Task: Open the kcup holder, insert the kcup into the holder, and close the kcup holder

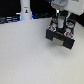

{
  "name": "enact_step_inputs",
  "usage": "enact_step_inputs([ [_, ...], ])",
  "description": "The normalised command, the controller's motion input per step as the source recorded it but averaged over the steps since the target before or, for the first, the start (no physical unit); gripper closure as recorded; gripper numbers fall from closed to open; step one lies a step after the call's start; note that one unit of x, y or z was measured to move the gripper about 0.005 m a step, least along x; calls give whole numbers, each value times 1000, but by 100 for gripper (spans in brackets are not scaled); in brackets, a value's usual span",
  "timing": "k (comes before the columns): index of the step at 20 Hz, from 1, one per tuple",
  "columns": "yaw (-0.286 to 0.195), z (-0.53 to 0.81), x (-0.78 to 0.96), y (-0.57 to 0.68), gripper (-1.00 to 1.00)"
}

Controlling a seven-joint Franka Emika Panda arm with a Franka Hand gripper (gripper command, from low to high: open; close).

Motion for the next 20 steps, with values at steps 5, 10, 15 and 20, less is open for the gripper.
enact_step_inputs([
  [5,8,-226,13,8,100],
  [10,3,-270,8,9,100],
  [15,1,19,71,54,100],
  [20,0,473,259,127,100],
])
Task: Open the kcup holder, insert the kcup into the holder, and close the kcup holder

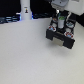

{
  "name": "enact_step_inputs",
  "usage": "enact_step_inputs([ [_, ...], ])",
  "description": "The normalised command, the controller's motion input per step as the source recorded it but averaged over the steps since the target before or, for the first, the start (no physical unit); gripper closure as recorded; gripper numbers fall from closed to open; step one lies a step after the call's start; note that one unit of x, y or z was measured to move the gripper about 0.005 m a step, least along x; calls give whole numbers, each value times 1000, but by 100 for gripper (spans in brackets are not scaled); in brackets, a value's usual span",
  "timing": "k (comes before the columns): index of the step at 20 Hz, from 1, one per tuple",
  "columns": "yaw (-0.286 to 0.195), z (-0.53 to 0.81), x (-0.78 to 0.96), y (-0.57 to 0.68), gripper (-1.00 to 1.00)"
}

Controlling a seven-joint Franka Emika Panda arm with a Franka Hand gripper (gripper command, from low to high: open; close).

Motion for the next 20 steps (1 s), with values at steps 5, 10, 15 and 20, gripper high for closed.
enact_step_inputs([
  [5,-4,78,203,55,100],
  [10,-13,-187,39,-6,100],
  [15,-7,-232,47,-1,100],
  [20,8,-226,7,4,100],
])
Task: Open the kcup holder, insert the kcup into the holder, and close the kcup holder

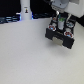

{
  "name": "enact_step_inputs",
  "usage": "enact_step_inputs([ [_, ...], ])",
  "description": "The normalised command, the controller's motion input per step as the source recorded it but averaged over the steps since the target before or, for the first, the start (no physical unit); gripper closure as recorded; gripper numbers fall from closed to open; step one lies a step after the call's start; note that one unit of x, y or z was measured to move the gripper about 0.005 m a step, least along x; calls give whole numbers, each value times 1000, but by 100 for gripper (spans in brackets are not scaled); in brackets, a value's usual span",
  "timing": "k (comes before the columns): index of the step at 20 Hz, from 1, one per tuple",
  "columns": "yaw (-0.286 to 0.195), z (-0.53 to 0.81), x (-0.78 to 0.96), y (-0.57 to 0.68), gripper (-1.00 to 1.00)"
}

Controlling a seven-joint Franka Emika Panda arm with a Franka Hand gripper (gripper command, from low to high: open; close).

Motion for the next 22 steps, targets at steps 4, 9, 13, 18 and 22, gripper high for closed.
enact_step_inputs([
  [4,9,-203,34,77,100],
  [9,27,-77,56,146,100],
  [13,49,75,61,145,-100],
  [18,71,323,143,56,-100],
  [22,105,504,255,-62,-100],
])
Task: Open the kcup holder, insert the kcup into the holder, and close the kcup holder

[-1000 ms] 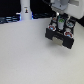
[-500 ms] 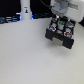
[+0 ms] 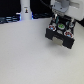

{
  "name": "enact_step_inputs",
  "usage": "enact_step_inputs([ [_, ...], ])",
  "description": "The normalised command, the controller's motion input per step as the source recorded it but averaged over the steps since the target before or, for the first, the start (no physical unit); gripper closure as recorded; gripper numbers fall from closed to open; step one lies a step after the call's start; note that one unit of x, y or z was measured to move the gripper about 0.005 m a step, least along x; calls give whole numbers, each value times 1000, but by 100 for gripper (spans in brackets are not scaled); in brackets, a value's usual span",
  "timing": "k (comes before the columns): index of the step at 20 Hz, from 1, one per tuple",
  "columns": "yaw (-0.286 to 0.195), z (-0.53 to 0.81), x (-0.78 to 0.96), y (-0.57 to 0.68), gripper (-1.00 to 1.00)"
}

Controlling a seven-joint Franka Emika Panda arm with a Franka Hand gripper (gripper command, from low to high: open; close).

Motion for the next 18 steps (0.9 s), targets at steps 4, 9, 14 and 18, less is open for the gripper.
enact_step_inputs([
  [4,101,492,313,-258,-100],
  [9,102,407,409,-370,-100],
  [14,54,335,522,-469,-100],
  [18,38,209,588,-484,-100],
])
